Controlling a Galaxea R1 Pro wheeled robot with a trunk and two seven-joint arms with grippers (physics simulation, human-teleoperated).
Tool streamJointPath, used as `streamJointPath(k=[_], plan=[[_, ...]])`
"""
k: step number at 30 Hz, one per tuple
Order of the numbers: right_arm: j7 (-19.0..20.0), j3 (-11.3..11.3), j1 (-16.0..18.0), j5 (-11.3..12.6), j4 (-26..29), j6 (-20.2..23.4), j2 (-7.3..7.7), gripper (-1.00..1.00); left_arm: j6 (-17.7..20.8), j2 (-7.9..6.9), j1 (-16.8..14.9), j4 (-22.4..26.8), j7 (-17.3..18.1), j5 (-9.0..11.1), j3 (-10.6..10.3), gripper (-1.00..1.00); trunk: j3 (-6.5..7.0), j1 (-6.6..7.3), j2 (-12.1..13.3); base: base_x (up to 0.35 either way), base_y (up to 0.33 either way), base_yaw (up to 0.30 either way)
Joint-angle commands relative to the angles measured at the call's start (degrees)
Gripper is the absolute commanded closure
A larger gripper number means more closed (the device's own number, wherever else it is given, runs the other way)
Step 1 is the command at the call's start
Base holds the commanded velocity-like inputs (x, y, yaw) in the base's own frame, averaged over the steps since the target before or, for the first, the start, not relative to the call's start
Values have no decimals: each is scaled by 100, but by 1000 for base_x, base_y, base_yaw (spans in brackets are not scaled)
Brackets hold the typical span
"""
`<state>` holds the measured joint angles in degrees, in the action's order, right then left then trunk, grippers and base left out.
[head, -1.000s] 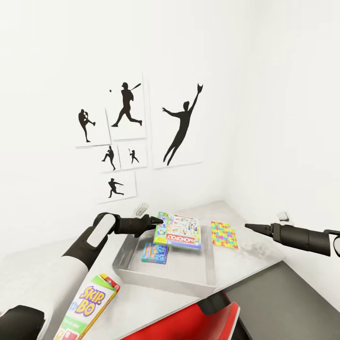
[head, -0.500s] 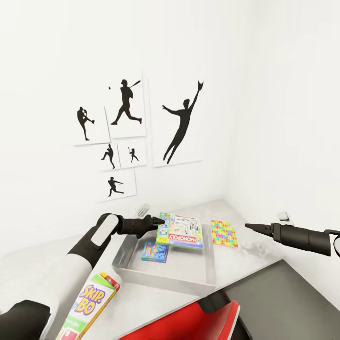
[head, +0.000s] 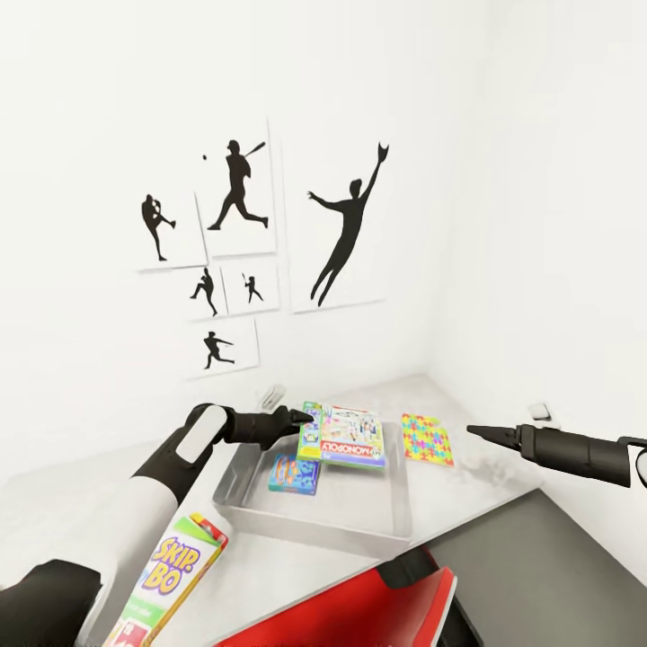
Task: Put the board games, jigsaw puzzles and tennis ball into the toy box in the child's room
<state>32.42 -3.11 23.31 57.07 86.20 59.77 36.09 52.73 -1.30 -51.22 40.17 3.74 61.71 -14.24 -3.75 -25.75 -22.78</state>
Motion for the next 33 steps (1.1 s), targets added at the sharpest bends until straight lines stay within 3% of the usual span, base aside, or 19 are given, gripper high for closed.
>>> streamJointPath(k=[1,16,33], plan=[[45,-5,7,-38,0,23,0,-100,3,-5,-7,1,38,-28,-17,100,-21,-4,-14,0,0,0],[52,-21,7,-5,2,23,8,-100,-8,-4,-27,-103,39,-30,-25,100,-59,-4,-14,0,0,-9],[53,-23,7,-3,2,23,12,-100,7,-20,-28,-148,39,-27,-26,100,-61,-4,-14,0,0,-183]])
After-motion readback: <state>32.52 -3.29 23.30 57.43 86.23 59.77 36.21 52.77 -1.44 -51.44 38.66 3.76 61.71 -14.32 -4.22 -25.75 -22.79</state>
